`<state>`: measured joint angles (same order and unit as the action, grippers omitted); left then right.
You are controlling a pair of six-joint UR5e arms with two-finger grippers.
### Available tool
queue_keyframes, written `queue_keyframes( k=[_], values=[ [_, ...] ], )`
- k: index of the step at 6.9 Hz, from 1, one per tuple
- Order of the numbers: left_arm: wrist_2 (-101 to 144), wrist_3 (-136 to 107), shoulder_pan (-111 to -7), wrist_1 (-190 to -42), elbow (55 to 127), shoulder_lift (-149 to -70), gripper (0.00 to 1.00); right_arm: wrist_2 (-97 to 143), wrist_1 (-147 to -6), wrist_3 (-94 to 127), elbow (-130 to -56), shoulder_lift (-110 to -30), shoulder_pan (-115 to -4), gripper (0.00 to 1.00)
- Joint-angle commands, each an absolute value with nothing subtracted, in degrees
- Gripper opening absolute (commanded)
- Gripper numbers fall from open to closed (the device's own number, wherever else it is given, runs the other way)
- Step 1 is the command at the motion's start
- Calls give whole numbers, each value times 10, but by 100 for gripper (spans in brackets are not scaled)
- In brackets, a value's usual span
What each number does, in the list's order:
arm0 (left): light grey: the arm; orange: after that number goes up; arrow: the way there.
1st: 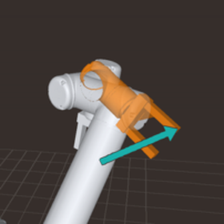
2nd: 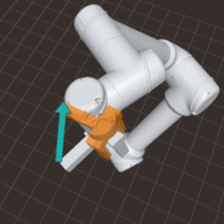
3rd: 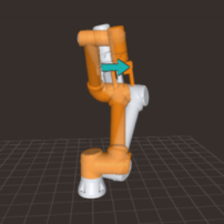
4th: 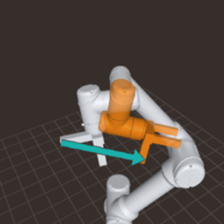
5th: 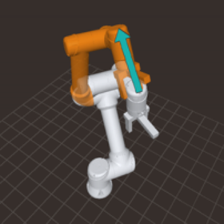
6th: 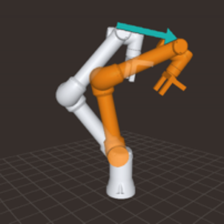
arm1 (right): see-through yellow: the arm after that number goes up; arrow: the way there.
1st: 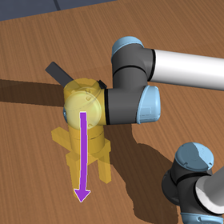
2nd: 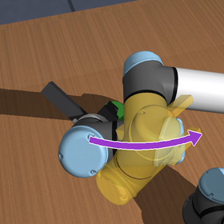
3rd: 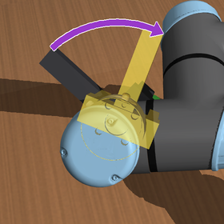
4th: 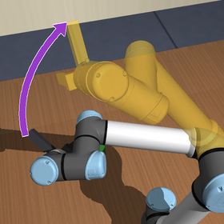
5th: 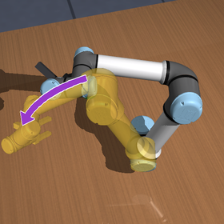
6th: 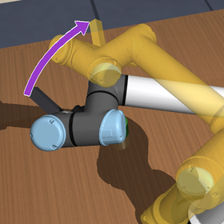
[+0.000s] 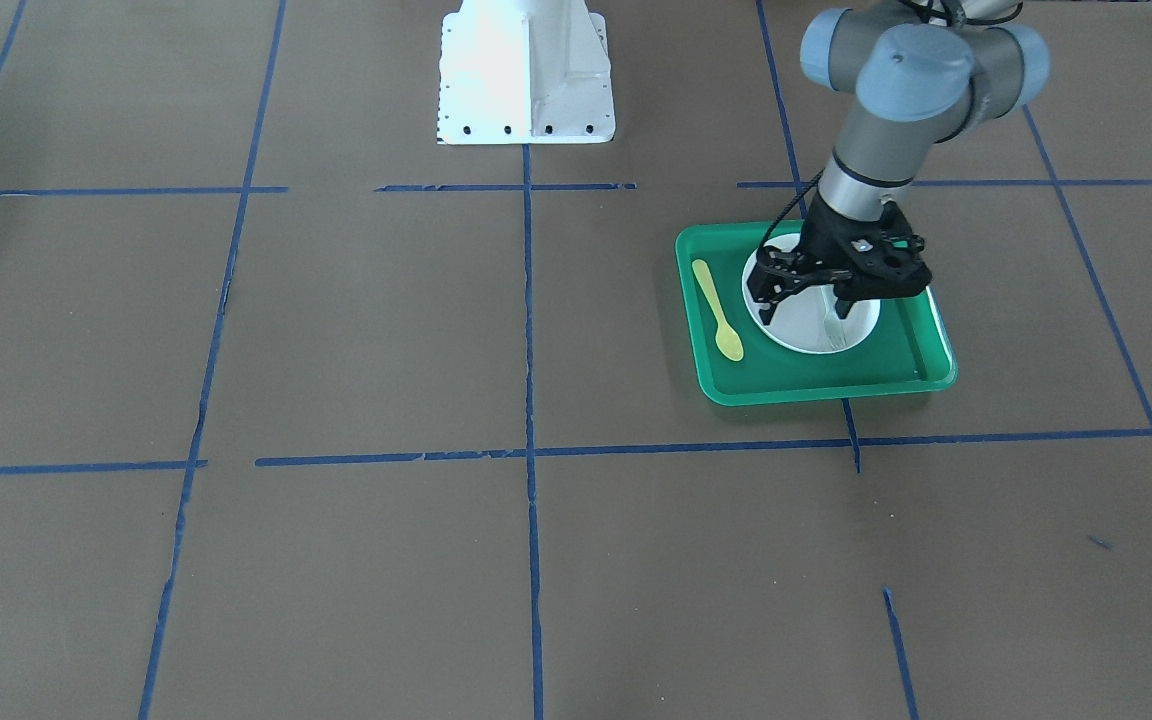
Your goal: Place spoon
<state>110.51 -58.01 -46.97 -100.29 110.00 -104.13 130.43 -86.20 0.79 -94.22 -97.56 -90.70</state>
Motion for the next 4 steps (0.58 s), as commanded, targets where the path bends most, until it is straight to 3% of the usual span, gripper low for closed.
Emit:
queue_keyframes(
  k=[1, 4],
  values=[
    [1198, -347, -607, -1000, 1107, -963, 100, 1304, -862, 8, -942, -976, -907, 100],
    [1220, -66, -798, -957, 1074, -872, 100, 1304, -862, 8, -942, -976, -907, 100]
  ],
)
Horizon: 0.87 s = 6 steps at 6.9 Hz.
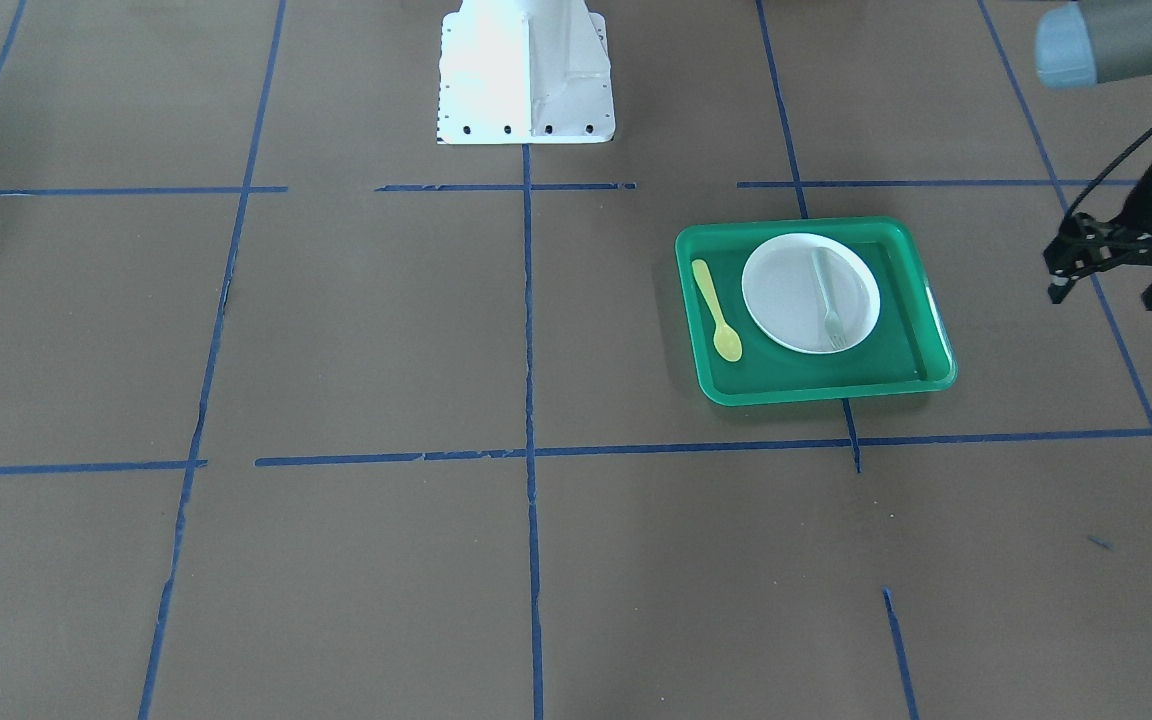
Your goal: Place spoon
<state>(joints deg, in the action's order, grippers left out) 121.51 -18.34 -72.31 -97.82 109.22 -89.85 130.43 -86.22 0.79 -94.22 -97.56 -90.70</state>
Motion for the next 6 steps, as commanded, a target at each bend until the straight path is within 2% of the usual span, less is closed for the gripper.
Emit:
queue_keyframes(
  k=[1, 3, 6],
  values=[
    [1220, -23, -848, -900, 1065, -859, 100, 1304, -862, 8, -942, -976, -907, 100],
    [1271, 64, -915, -879, 1043, -835, 100, 1304, -862, 8, -942, -976, -907, 100],
    [1315, 78, -915, -883, 1028, -804, 100, 1304, -862, 8, -942, -976, -907, 100]
  ],
)
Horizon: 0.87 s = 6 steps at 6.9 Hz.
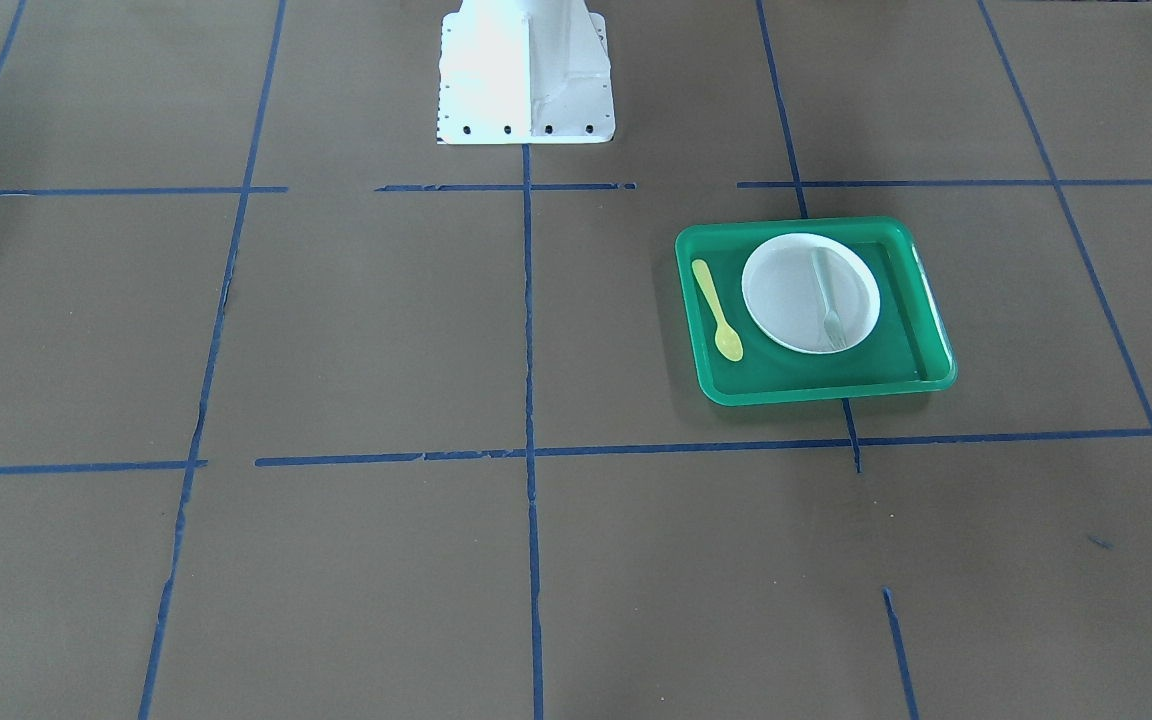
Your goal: Place spoon
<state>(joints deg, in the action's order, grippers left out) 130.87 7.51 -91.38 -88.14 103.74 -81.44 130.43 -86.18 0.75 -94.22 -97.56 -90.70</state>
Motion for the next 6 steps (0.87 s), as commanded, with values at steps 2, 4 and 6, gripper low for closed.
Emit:
queue_keyframes(
  k=[2, 4, 6],
  values=[
    [1310, 78, -914, -887, 1024, -809, 100, 1304, -862, 8, -942, -976, -907, 100],
    [1313, 79, -913, -889, 1019, -813, 100, 1304, -862, 8, -942, -976, -907, 100],
    [1315, 79, -913, -889, 1017, -813, 100, 1304, -862, 8, -942, -976, -907, 100]
  ],
)
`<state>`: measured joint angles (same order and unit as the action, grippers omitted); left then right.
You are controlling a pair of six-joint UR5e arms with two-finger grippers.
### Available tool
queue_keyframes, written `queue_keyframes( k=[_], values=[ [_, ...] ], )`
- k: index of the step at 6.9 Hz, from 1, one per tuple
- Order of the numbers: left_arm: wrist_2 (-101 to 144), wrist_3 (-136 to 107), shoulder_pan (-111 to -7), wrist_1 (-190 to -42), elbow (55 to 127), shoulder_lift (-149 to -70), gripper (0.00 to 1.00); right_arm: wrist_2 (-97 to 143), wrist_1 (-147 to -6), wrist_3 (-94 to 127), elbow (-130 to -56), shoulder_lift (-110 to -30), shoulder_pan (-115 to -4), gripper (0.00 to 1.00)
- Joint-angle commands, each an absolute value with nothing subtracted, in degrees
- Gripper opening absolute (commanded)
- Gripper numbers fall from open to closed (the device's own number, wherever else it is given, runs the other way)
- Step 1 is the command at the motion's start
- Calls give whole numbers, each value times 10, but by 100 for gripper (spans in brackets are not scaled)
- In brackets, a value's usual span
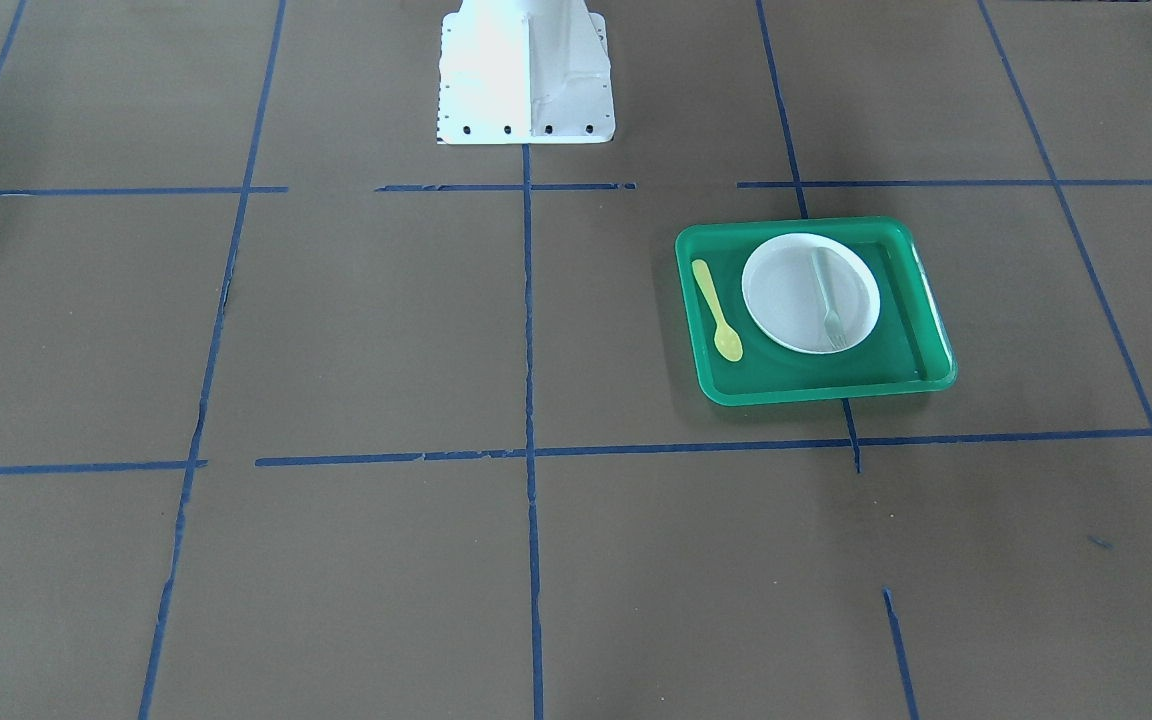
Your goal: Place spoon
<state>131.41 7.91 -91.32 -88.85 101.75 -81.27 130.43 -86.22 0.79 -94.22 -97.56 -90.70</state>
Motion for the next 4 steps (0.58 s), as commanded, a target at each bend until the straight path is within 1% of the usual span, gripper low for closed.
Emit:
queue_keyframes(
  k=[1, 4],
  values=[
    [1315, 79, -913, -889, 1017, -813, 100, 1304, -862, 8, -942, -976, -907, 100],
    [1316, 79, -913, -889, 1017, -813, 100, 1304, -861, 8, -942, -976, -907, 100]
  ],
)
